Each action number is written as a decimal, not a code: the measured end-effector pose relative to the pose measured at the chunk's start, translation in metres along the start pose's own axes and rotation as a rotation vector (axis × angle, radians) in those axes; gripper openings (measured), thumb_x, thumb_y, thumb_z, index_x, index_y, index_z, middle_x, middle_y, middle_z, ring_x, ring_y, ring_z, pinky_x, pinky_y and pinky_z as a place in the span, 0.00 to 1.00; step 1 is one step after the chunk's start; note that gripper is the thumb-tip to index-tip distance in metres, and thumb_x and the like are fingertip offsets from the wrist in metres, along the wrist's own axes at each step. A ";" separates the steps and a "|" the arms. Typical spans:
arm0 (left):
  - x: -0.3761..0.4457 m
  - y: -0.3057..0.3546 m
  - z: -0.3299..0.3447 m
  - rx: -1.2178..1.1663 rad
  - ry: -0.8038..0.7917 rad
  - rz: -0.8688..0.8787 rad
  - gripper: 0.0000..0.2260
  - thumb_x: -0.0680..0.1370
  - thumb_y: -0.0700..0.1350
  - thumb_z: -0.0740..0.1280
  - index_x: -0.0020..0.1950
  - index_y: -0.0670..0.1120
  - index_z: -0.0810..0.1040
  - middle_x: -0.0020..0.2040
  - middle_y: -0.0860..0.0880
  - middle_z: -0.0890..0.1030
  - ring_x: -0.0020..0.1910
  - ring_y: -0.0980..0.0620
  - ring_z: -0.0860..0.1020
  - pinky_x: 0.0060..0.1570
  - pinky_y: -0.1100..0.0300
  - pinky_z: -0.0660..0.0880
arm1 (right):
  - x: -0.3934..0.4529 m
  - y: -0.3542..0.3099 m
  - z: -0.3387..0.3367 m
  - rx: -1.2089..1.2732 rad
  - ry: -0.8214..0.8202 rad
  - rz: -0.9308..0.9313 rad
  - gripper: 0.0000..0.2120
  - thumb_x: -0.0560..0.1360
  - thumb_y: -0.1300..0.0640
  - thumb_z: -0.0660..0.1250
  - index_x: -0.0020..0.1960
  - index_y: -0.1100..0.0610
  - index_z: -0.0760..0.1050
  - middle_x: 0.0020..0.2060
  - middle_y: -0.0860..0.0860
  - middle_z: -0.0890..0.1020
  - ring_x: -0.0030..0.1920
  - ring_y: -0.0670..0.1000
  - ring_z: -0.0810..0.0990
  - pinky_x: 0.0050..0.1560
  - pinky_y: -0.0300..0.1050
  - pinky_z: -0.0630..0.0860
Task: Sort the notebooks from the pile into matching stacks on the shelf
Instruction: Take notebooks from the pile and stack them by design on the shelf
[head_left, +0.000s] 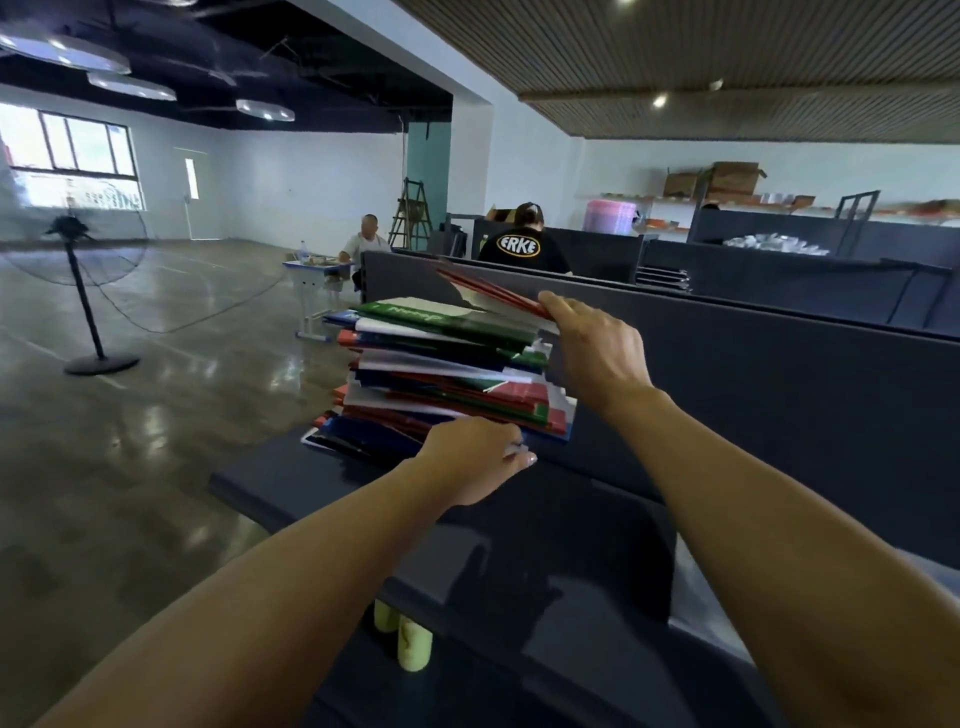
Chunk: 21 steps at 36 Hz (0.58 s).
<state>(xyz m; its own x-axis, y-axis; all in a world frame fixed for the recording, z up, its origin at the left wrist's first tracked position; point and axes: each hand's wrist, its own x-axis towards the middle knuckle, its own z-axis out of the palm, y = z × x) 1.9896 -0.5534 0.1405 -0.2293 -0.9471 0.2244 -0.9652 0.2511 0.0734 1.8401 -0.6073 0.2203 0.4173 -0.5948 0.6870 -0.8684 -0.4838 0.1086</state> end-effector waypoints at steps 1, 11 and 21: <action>0.000 0.007 0.000 -0.005 -0.005 0.009 0.19 0.82 0.58 0.54 0.62 0.47 0.73 0.55 0.48 0.79 0.54 0.46 0.77 0.45 0.54 0.71 | -0.009 0.005 -0.003 0.023 0.021 0.003 0.28 0.76 0.67 0.62 0.74 0.55 0.63 0.67 0.53 0.74 0.62 0.57 0.76 0.48 0.51 0.76; 0.000 0.081 0.023 -0.050 -0.014 0.179 0.20 0.81 0.60 0.55 0.61 0.47 0.74 0.54 0.47 0.81 0.54 0.44 0.78 0.54 0.49 0.73 | -0.101 0.052 -0.033 -0.057 0.104 -0.006 0.27 0.67 0.73 0.71 0.65 0.63 0.74 0.55 0.59 0.81 0.51 0.61 0.83 0.37 0.54 0.80; -0.003 0.152 0.042 -0.145 -0.083 0.438 0.17 0.81 0.57 0.57 0.56 0.45 0.75 0.53 0.45 0.81 0.51 0.45 0.79 0.48 0.52 0.74 | -0.190 0.085 -0.077 -0.223 0.016 0.256 0.30 0.67 0.74 0.67 0.68 0.61 0.72 0.61 0.59 0.78 0.59 0.61 0.79 0.47 0.58 0.79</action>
<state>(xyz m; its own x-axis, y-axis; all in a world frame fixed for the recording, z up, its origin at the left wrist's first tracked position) 1.8381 -0.5211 0.1103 -0.6263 -0.7569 0.1867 -0.7491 0.6506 0.1250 1.6664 -0.4855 0.1543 0.1756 -0.6677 0.7234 -0.9824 -0.1667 0.0845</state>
